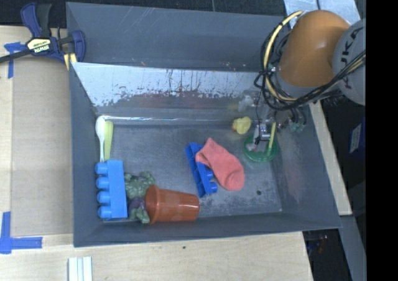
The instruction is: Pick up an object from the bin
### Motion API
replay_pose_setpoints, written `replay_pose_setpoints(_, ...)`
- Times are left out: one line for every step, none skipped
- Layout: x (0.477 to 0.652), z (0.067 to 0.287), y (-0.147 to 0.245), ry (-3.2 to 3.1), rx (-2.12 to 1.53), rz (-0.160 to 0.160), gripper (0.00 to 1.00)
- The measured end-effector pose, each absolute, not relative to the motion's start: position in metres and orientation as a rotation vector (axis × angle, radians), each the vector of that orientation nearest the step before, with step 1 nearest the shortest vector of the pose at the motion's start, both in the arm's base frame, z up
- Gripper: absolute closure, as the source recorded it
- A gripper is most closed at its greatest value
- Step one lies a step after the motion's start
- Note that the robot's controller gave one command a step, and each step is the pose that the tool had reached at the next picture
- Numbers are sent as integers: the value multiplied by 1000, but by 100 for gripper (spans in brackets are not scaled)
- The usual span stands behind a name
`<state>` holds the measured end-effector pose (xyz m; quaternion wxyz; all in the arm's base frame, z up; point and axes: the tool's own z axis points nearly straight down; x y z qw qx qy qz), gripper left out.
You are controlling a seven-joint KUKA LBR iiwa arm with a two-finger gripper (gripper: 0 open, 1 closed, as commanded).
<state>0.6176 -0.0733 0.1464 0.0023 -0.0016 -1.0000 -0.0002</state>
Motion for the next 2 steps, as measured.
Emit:
replay_pose_setpoints(619,151,-73,-3145,-2,1,0)
replay_pose_setpoints(605,98,-51,-3143,-91,0,0)
